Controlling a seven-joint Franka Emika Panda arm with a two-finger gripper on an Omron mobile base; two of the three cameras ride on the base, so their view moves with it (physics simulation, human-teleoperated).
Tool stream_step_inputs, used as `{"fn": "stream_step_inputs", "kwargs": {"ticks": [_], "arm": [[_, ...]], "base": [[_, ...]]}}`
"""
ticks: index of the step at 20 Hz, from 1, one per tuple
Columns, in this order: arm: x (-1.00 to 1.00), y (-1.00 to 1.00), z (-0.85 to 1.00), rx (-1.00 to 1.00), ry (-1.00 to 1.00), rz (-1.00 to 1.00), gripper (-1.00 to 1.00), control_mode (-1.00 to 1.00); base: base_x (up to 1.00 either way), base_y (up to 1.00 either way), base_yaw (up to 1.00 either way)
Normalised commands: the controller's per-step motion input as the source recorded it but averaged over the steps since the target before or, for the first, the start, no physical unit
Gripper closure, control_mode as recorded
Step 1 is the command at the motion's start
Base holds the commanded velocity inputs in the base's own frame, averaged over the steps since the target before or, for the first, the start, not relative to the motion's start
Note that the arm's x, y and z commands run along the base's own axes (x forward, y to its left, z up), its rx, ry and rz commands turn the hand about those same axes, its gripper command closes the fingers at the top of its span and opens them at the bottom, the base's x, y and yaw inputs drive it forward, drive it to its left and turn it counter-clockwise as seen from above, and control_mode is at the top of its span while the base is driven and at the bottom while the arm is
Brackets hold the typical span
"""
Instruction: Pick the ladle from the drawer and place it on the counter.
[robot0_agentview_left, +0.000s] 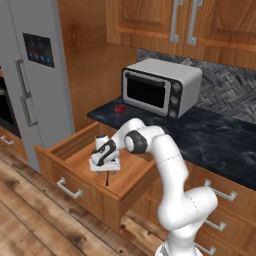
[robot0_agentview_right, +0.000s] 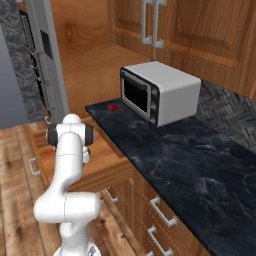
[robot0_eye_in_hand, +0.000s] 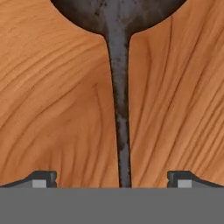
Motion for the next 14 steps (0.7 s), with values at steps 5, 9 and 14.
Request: {"fn": "stream_step_inputs", "kwargs": {"ticks": [5, 9, 14], "arm": [[-0.12, -0.15, -0.78, 0.0, 0.0, -0.04, 1.0, -1.0], [-0.26, -0.32, -0.66, 0.04, 0.0, -0.03, 1.0, -1.0], [-0.17, -0.05, -0.21, 0.01, -0.06, 0.0, 1.0, -1.0]], "base": [[0.0, 0.0, 0.0], [0.0, 0.0, 0.0], [0.0, 0.0, 0.0]]}}
